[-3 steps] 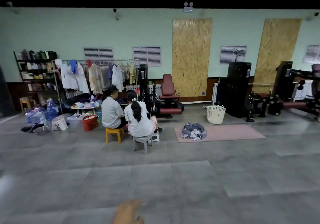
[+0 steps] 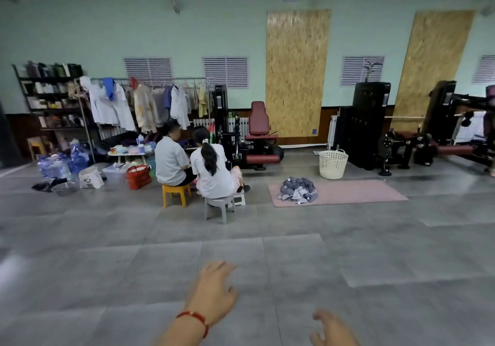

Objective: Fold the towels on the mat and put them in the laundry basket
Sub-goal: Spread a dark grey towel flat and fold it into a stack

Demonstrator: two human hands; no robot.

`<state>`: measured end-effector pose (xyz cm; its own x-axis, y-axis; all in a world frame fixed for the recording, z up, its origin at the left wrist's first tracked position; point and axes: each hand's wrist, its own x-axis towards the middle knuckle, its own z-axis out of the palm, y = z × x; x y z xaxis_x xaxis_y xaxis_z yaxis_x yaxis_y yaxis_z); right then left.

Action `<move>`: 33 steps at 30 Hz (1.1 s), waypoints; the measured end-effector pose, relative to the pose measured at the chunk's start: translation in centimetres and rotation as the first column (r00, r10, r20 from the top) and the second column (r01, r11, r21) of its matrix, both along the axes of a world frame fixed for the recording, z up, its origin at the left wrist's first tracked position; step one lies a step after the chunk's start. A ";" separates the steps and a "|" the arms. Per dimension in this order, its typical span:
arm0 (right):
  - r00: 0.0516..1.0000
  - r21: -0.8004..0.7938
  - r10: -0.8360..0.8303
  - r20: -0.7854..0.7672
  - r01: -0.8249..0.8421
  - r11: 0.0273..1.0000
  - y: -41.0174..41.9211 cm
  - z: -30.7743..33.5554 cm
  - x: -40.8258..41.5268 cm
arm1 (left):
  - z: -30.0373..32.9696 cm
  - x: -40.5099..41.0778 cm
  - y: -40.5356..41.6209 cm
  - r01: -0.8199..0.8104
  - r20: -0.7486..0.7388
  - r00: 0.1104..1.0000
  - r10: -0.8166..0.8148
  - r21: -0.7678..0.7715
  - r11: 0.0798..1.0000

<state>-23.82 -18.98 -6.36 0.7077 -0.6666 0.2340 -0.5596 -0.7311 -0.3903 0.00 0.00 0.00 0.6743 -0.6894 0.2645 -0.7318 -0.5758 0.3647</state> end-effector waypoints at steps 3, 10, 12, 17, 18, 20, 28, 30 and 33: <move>0.968 0.192 0.087 -0.235 -0.042 0.980 -1.6 2.3 3.4 | 3.0 -0.7 -3.2 0.027 -0.044 0.999 -0.024 0.059 0.998; 0.918 0.068 0.106 -0.382 -0.087 0.994 -6.0 1.6 9.3 | 2.0 3.2 -9.3 0.039 -0.023 0.999 -0.034 0.243 0.969; 0.914 0.075 0.101 -0.393 -0.077 0.994 -8.5 0.9 11.7 | 0.8 5.6 -11.9 0.053 -0.027 0.999 -0.047 0.280 0.959; 0.882 0.148 0.084 -0.463 -0.016 0.989 -14.4 -0.6 18.2 | -2.2 12.4 -18.8 0.080 -0.082 0.995 -0.057 0.310 0.947; 0.874 0.161 0.076 -0.480 0.003 0.987 -15.6 -1.0 19.5 | -2.8 13.8 -20.3 0.097 -0.093 0.993 -0.070 0.316 0.944; 0.871 0.174 0.062 -0.486 0.027 0.984 -17.7 -1.9 21.7 | -3.8 16.2 -22.9 0.121 -0.094 0.991 -0.096 0.316 0.941; 0.861 0.235 0.049 -0.506 0.083 0.969 -30.6 -5.9 30.1 | -8.1 24.8 -38.6 0.183 -0.052 0.983 -0.176 0.359 0.915; 0.857 0.262 0.074 -0.510 0.073 0.962 -35.3 -6.9 32.3 | -8.8 26.6 -43.2 0.191 -0.060 0.982 -0.182 0.333 0.923; 0.856 0.272 0.108 -0.505 0.039 0.962 -43.3 -8.2 35.2 | -9.6 28.9 -50.2 0.201 -0.109 0.979 -0.174 0.340 0.919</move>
<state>11.36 -62.25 -14.57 0.7005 -0.6236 -0.3470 -0.7087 -0.6650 -0.2356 28.87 -50.21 -9.59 0.5322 -0.8445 -0.0605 -0.8170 -0.5310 0.2250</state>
